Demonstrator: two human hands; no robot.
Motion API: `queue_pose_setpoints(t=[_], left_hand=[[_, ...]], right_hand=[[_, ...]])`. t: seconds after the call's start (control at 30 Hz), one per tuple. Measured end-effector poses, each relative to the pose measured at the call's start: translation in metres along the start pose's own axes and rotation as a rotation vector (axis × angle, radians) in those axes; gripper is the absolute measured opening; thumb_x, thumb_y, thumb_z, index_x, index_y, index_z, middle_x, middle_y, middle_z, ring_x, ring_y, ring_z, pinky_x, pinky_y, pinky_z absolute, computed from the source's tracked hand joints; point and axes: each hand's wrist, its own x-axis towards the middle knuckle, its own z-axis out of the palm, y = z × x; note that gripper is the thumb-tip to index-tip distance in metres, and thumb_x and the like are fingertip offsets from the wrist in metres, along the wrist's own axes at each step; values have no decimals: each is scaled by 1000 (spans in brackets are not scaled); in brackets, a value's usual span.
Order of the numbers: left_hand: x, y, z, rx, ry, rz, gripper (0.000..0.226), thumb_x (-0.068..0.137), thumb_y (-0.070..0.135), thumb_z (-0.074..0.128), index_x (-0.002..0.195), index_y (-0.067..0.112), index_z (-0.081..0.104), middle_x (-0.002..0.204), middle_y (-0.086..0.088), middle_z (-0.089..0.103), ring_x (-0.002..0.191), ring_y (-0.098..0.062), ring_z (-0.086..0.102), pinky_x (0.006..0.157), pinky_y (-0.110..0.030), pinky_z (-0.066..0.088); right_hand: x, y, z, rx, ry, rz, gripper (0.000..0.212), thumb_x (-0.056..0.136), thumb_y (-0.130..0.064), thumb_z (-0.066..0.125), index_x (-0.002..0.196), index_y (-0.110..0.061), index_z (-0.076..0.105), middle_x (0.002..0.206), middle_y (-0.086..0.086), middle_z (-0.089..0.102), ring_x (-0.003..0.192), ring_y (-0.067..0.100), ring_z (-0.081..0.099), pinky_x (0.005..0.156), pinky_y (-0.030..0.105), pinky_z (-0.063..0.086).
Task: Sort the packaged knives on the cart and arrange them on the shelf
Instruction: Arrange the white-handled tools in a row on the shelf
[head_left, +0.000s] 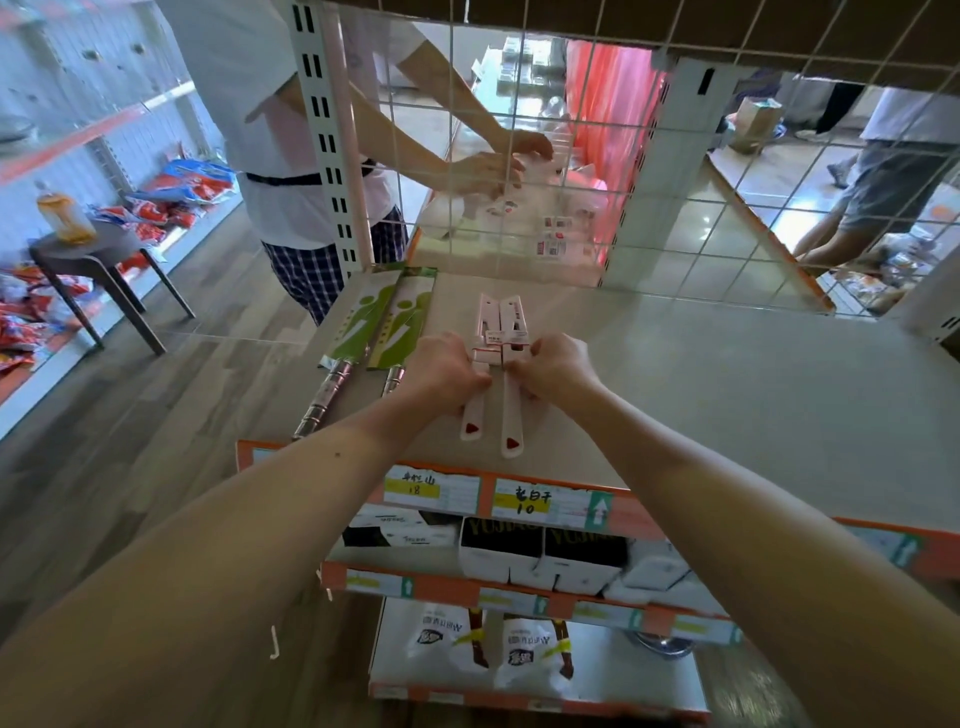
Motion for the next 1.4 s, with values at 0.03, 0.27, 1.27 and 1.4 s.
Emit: queue_pose_setpoints(t=[0.03, 0.27, 1.27, 1.4], left_hand=[[1, -1, 0, -7, -1, -4, 35, 83, 26, 69, 107, 2, 64, 106, -15, 67, 94, -26, 67, 77, -31, 56], [-1, -3, -2, -65, -21, -19, 32, 81, 22, 70, 106, 1, 64, 104, -17, 68, 93, -29, 68, 81, -40, 58], [0, 3, -12, 161, 52, 91, 42, 87, 30, 65, 118, 3, 56, 113, -13, 62, 96, -22, 58, 72, -26, 44], [0, 7, -16, 174, 116, 186, 42, 91, 26, 59, 125, 2, 51, 123, -17, 58, 111, -26, 55, 88, -30, 45]], right_hand=[[0, 0, 0, 4, -3, 1, 17, 87, -21, 59, 90, -6, 68, 99, 16, 68, 90, 30, 67, 82, 41, 57], [0, -4, 3, -1, -26, -2, 18, 89, -17, 57, 96, -3, 67, 99, 15, 67, 91, 28, 67, 83, 39, 57], [-10, -2, -5, -246, 42, -91, 26, 90, -29, 60, 94, -3, 64, 94, 13, 63, 80, 22, 58, 73, 31, 51], [-19, 4, -18, -387, 126, -40, 36, 91, -33, 56, 114, -7, 61, 117, 10, 63, 105, 26, 60, 87, 34, 51]])
